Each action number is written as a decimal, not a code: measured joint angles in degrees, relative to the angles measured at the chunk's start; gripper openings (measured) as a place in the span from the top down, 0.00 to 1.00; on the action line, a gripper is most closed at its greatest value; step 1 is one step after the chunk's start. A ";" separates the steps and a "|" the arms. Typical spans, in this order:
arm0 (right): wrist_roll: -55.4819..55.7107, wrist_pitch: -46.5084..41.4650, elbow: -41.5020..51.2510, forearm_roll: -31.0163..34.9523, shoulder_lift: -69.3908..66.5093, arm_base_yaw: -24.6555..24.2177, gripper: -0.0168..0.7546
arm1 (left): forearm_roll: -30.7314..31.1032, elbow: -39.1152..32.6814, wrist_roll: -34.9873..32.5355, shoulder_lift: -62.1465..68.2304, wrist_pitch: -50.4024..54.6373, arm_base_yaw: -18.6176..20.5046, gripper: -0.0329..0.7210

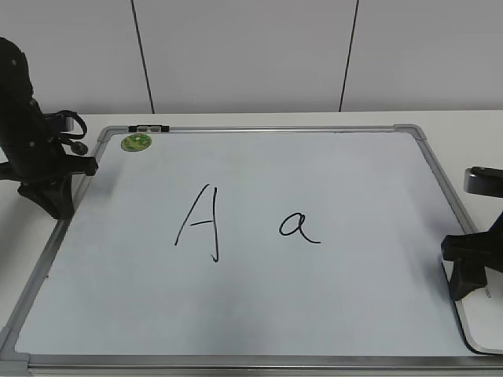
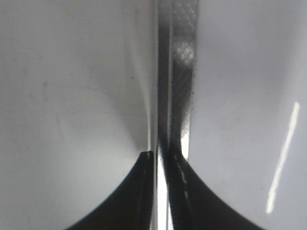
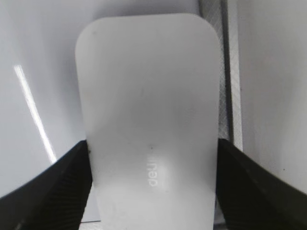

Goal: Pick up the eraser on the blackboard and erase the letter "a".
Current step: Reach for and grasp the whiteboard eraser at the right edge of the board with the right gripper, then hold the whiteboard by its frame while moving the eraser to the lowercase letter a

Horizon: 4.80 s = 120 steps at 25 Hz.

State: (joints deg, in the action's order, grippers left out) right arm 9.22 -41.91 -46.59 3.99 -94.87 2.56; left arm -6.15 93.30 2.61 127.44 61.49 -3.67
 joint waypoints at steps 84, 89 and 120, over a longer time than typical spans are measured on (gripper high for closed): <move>-1.95 -26.67 -45.76 -1.29 -25.93 14.34 0.30 | -0.48 0.09 0.00 0.00 -0.08 0.00 0.82; -1.95 -27.17 -52.84 -1.29 -31.49 17.05 0.30 | -0.48 0.09 0.00 0.00 -0.08 0.00 0.82; -6.08 -28.86 -57.15 6.18 -35.06 24.79 0.30 | -0.60 0.13 0.00 0.00 -0.21 0.00 0.82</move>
State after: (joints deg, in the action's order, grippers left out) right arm 3.14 -70.77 -103.74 10.17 -129.93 27.35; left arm -6.75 93.43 2.61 127.44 61.28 -3.67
